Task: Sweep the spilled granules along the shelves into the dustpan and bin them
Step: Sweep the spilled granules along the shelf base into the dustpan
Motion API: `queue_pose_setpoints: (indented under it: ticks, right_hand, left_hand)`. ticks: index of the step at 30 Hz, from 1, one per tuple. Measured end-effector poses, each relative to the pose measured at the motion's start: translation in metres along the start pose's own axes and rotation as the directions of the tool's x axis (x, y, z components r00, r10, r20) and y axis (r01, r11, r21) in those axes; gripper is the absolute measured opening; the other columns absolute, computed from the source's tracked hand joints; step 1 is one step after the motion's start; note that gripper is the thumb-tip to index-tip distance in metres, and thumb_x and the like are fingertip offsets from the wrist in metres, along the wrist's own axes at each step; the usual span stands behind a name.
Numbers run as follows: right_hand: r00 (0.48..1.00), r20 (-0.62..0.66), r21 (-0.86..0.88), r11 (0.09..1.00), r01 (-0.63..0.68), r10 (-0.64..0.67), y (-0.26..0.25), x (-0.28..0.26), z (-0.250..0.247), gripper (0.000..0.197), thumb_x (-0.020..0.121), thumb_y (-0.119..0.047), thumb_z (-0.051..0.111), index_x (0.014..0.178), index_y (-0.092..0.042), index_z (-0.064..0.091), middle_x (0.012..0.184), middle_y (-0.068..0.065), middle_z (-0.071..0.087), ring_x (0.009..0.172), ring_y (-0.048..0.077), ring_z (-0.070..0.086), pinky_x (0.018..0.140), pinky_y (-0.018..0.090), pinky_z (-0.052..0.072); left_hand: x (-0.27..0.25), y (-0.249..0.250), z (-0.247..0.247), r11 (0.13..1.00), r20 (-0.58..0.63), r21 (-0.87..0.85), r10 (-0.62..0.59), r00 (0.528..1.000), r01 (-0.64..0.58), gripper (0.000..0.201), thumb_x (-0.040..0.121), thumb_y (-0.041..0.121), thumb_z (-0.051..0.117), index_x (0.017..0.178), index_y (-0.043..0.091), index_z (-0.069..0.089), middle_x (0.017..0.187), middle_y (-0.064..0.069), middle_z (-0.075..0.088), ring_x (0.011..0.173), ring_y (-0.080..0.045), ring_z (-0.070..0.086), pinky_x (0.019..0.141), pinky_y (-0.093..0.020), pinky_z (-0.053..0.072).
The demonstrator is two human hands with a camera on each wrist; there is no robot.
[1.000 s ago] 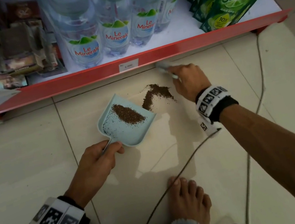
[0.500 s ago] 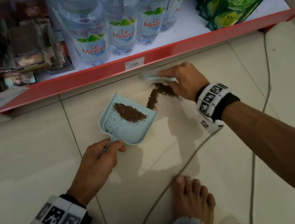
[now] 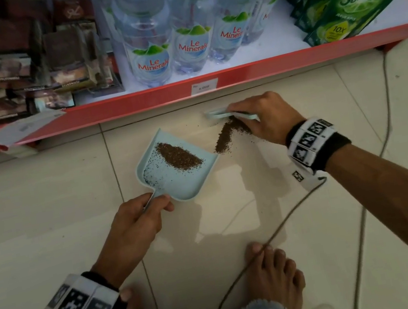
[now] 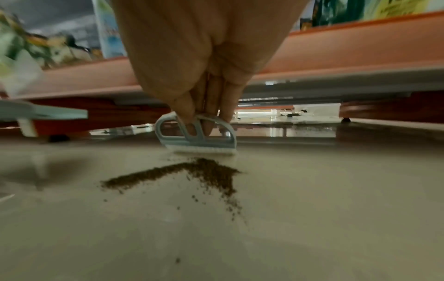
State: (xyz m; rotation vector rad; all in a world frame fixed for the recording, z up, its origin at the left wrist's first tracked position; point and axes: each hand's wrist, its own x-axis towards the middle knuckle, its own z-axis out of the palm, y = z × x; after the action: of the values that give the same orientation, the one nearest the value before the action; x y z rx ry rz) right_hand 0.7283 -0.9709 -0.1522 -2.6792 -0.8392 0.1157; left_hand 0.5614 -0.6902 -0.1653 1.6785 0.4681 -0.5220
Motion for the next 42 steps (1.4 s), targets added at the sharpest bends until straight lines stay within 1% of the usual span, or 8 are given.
queue_pose_setpoints:
  ticks: [8, 12, 16, 20, 25, 32, 37, 42]
  right_hand:
    - [0.961, -0.153, -0.221, 0.94, -0.26, 0.23, -0.004, 0.02, 0.015, 0.048, 0.09, 0.005, 0.046, 0.13, -0.017, 0.063, 0.099, 0.013, 0.074, 0.084, 0.03, 0.068, 0.077, 0.032, 0.052]
    - [0.993, -0.011, -0.093, 0.989, -0.119, 0.118, -0.011, 0.026, 0.021, 0.051, 0.091, 0.005, 0.053, 0.133, -0.021, 0.061, 0.121, 0.011, 0.07, 0.105, 0.03, 0.069, 0.095, 0.04, 0.054]
    - [0.992, -0.107, 0.024, 0.997, 0.075, -0.072, -0.007, 0.015, 0.003, 0.043, 0.081, 0.008, 0.066, 0.12, -0.009, 0.07, 0.108, 0.014, 0.075, 0.091, 0.031, 0.073, 0.086, 0.042, 0.059]
    - [0.988, -0.132, -0.112, 0.991, 0.071, -0.086, -0.016, 0.023, 0.009, 0.05, 0.076, 0.016, 0.061, 0.121, -0.005, 0.068, 0.104, 0.019, 0.074, 0.086, 0.035, 0.072, 0.074, 0.048, 0.061]
    - [0.995, 0.08, -0.059, 0.996, 0.067, -0.062, -0.015, 0.016, 0.01, 0.045, 0.084, 0.008, 0.058, 0.125, -0.01, 0.068, 0.117, 0.015, 0.072, 0.102, 0.032, 0.07, 0.089, 0.041, 0.055]
    - [0.981, -0.086, -0.033, 0.985, 0.172, -0.174, -0.018, 0.018, -0.002, 0.045, 0.08, 0.011, 0.067, 0.122, -0.004, 0.069, 0.115, 0.014, 0.072, 0.101, 0.03, 0.072, 0.089, 0.046, 0.058]
    - [0.987, 0.088, -0.069, 0.988, 0.139, -0.133, -0.042, 0.033, 0.015, 0.052, 0.086, 0.008, 0.056, 0.128, -0.021, 0.066, 0.129, 0.004, 0.067, 0.112, 0.026, 0.067, 0.085, 0.042, 0.057]
    - [0.966, 0.176, -0.021, 0.98, 0.197, -0.19, -0.009, -0.008, -0.004, 0.044, 0.081, 0.005, 0.069, 0.12, -0.017, 0.071, 0.119, 0.008, 0.072, 0.106, 0.028, 0.07, 0.087, 0.043, 0.058]
  left_hand:
    - [-0.007, -0.003, -0.002, 1.0, -0.022, 0.014, -0.017, 1.0, 0.017, 0.031, 0.098, 0.023, 0.056, 0.08, 0.001, 0.067, 0.052, -0.002, 0.032, 0.039, -0.008, 0.029, 0.037, -0.014, 0.026]
    - [-0.009, -0.001, -0.005, 1.0, -0.03, 0.013, -0.005, 1.0, 0.005, 0.031, 0.098, 0.023, 0.055, 0.08, 0.001, 0.067, 0.053, -0.002, 0.032, 0.04, -0.007, 0.03, 0.038, -0.013, 0.027]
    - [-0.012, -0.003, -0.011, 1.0, -0.04, 0.004, 0.0, 0.999, 0.0, 0.032, 0.098, 0.025, 0.055, 0.081, 0.002, 0.067, 0.053, -0.002, 0.032, 0.041, -0.009, 0.029, 0.039, -0.014, 0.027]
    - [-0.011, -0.007, -0.009, 1.0, -0.045, 0.007, -0.02, 0.999, 0.021, 0.031, 0.098, 0.025, 0.055, 0.08, 0.003, 0.068, 0.051, 0.0, 0.034, 0.04, -0.007, 0.031, 0.038, -0.014, 0.028]
    - [-0.012, -0.005, -0.009, 1.0, -0.033, 0.026, 0.0, 0.999, 0.0, 0.031, 0.098, 0.027, 0.056, 0.079, 0.005, 0.068, 0.05, 0.001, 0.035, 0.04, -0.007, 0.032, 0.039, -0.013, 0.029]
    - [-0.012, -0.013, -0.011, 1.0, -0.046, 0.009, -0.013, 0.999, 0.014, 0.031, 0.098, 0.026, 0.056, 0.076, 0.007, 0.068, 0.047, 0.005, 0.034, 0.038, -0.005, 0.032, 0.038, -0.012, 0.028]
    - [-0.011, -0.013, -0.008, 1.0, -0.037, 0.03, -0.008, 0.999, 0.009, 0.031, 0.099, 0.025, 0.056, 0.076, 0.007, 0.068, 0.046, 0.006, 0.035, 0.038, -0.005, 0.032, 0.038, -0.012, 0.028]
    - [-0.013, -0.016, -0.014, 1.0, -0.072, -0.005, -0.012, 0.997, 0.011, 0.032, 0.098, 0.027, 0.056, 0.076, 0.008, 0.068, 0.047, 0.006, 0.033, 0.039, -0.006, 0.03, 0.037, -0.013, 0.027]
